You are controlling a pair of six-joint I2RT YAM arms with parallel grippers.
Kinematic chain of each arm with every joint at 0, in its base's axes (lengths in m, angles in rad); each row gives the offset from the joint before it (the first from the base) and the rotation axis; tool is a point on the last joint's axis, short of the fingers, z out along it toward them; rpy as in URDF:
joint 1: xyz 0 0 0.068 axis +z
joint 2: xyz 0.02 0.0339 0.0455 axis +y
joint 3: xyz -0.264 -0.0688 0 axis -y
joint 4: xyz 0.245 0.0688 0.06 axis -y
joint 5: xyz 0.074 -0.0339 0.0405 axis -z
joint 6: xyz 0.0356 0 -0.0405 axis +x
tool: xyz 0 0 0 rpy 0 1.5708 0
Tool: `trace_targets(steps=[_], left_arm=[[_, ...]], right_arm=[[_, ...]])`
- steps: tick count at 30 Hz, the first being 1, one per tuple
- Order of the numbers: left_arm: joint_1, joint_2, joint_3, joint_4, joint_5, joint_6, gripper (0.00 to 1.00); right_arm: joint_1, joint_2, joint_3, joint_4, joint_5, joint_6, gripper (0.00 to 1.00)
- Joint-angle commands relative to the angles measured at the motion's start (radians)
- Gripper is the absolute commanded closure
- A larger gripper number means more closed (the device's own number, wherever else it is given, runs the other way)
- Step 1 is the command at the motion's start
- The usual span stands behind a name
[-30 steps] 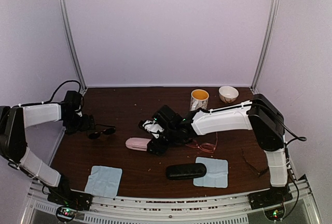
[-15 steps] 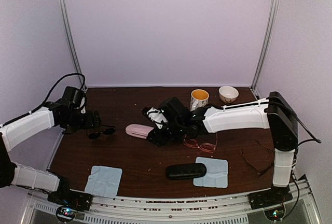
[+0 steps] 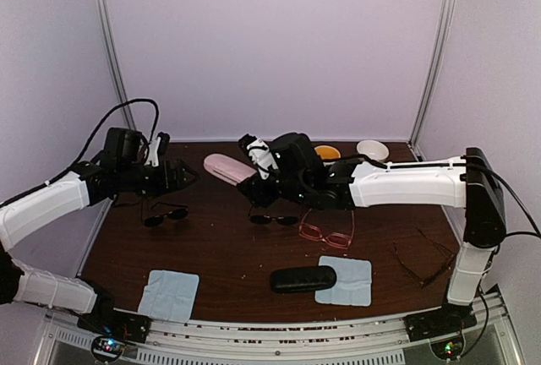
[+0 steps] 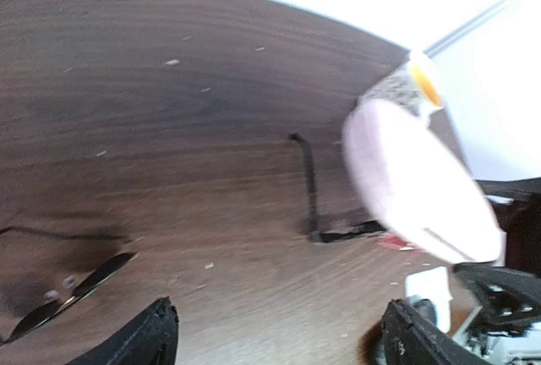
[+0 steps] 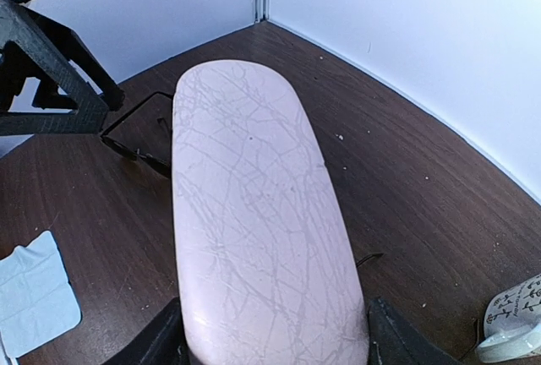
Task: Organize the sunglasses
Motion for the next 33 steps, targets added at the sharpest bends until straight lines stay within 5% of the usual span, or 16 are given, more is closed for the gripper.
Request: trace_targets(steps=[1, 14, 18, 29, 33], left_arm=[[-0.005, 0.024, 0.015, 0.253, 0.205, -0.08, 0.13], [-0.004, 0.188, -0.007, 0.649, 0.355, -0.358, 0.14], [-0.007, 0.235, -0.025, 0.776, 0.392, -0.429, 0.27], [-0.015, 0.243, -0.075, 0.807, 0.388, -0.442, 0.71], [-0.019, 0.246, -0.091, 0.828, 0.399, -0.429, 0.84]], right_arm=[[0.005, -0.038, 0.031, 0.063, 0.029, 0.033, 0.78], [0.007, -0.064, -0.02, 0.204, -0.04, 0.042, 0.78], [0.008, -0.045, -0.016, 0.221, -0.037, 0.034, 0.78], [0.035, -0.04, -0.077, 0.299, -0.015, -0.001, 0.78], [0.037, -0.051, -0.094, 0.292, -0.006, 0.007, 0.67]])
